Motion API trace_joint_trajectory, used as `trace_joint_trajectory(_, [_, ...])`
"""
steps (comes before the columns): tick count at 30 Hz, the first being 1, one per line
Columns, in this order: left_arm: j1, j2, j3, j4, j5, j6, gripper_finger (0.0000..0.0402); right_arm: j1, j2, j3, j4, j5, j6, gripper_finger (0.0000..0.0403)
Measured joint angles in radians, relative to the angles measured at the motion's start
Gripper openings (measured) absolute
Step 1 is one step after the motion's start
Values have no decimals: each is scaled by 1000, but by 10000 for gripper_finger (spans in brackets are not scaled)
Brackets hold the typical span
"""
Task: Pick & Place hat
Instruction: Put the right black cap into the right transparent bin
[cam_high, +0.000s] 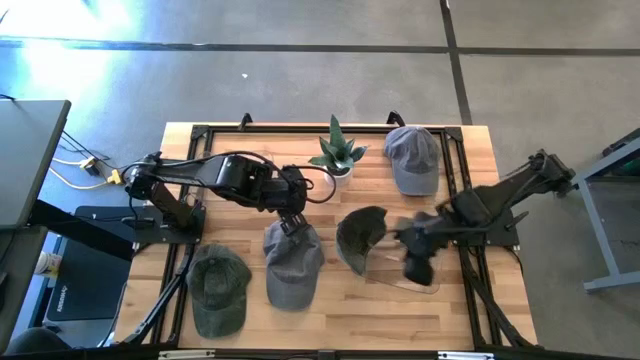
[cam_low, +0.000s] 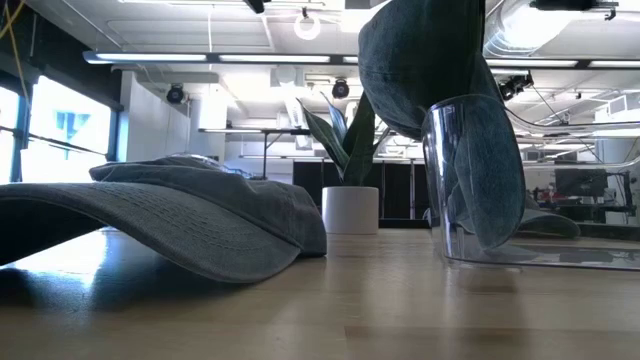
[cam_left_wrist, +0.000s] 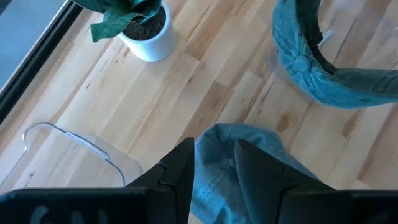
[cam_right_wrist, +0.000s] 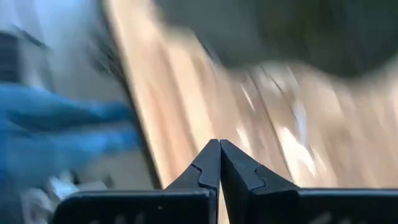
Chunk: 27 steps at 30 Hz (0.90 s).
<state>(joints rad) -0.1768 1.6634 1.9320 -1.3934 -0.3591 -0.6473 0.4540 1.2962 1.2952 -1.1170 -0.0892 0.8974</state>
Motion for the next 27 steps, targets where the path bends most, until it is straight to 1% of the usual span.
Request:
trace_joint_trajectory(2, [0, 0, 0, 4, -12, 13, 110, 47, -3, -12, -123, 5, 56, 8])
trace_joint_trajectory(4, [0, 0, 0, 7, -32, 15, 110, 72, -4, -68, -164, -5, 111, 7])
trace_joint_trajectory(6, [0, 0, 0, 7, -48, 15, 110, 78, -2, -152, -109, -38, 160, 3])
trace_joint_trajectory(11, [0, 0, 0, 7, -64, 21, 110, 81, -1, -379, 126, -126, 239, 3])
trace_joint_trajectory(14, [0, 0, 0, 7, -62, 30, 110, 88, -1, -464, 186, -165, 296, 1])
trace_joint_trajectory(19, [0, 0, 0, 8, -55, 37, 110, 111, -2, -509, 175, -217, 318, 1])
trace_joint_trajectory(27, [0, 0, 0, 18, -52, 41, 110, 149, -2, -492, 21, -285, 302, 2])
